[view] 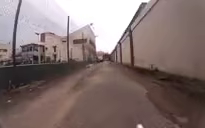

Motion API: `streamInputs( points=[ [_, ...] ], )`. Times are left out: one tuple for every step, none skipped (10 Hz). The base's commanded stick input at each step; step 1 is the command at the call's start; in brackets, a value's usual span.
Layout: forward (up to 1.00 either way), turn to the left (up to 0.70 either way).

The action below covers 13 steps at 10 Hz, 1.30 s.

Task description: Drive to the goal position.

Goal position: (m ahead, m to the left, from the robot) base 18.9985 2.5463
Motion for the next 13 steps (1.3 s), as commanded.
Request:
streamInputs(
  points=[
    [0.70, 0.00],
    [0.70, 0.00],
    [0.70, 0.00],
    [0.70, 0.00],
    [0.70, 0.00],
    [0.70, 0.00],
    [0.70, 0.00],
    [0.70, 0.00],
    [0.70, 0.00],
    [0.70, 0.00],
    [0.70, 0.00],
    [0.70, 0.00],
    [0.70, 0.00]
  ],
)
